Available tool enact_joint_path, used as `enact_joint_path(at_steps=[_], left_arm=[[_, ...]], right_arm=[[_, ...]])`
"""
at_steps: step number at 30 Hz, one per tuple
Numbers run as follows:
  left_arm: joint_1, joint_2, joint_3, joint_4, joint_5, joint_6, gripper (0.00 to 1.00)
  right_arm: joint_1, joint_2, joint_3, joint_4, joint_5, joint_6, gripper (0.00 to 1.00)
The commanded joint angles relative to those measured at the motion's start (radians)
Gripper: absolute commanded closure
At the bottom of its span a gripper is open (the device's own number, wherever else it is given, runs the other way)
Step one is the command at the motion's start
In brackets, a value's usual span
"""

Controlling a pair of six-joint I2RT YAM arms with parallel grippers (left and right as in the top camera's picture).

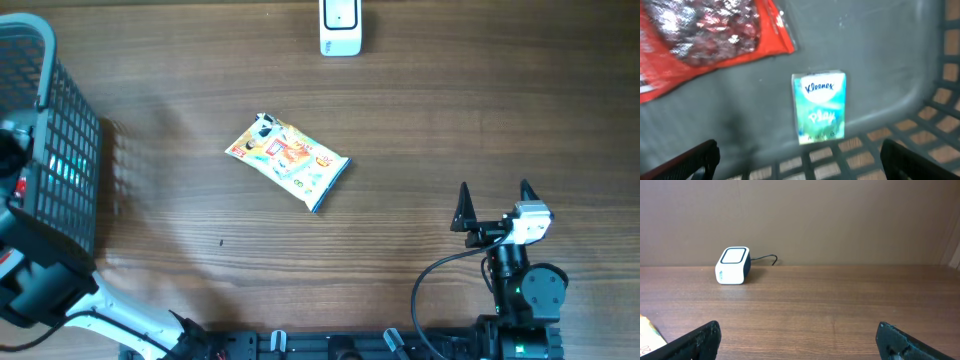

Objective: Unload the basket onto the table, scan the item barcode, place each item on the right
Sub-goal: 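Grasp the green Kleenex tissue pack in the basket with the left gripper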

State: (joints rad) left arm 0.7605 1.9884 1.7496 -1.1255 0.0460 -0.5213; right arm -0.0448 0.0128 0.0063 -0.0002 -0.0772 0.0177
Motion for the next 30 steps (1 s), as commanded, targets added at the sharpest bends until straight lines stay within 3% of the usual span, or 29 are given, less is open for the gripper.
enact_joint_path(at_steps=[1, 9, 15, 22, 24, 28, 30], left_arm=[[0.0, 0.005, -0.074, 0.077, 0.053, -0.007, 0.0], [-0.026, 0.005, -0.249, 0.251, 0.074, -0.01, 0.12], [-0.037, 0.005, -0.304, 0.314, 0.077, -0.01, 0.49], [-0.037, 0.006, -0.311, 0.323, 0.077, -0.01, 0.55], [-0.037, 0.005, -0.322, 0.332, 0.077, -0.01, 0.64], [-0.031, 0.0, -0.317, 0.329, 0.077, -0.01, 0.96], [-0.019, -0.011, -0.285, 0.291, 0.093, -0.01, 0.96]], right_arm=[[-0.005, -0.008, -0.001, 0.002, 0.01, 0.009, 0.0], [-0.005, -0.008, -0.001, 0.002, 0.01, 0.009, 0.0], [-0.005, -0.008, -0.001, 0.002, 0.01, 0.009, 0.0], [-0.005, -0.008, -0.001, 0.002, 0.01, 0.008, 0.0], [-0.005, -0.008, -0.001, 0.002, 0.01, 0.008, 0.0], [-0.005, -0.008, -0.001, 0.002, 0.01, 0.008, 0.0], [-0.005, -0.008, -0.001, 0.002, 0.01, 0.008, 0.0]])
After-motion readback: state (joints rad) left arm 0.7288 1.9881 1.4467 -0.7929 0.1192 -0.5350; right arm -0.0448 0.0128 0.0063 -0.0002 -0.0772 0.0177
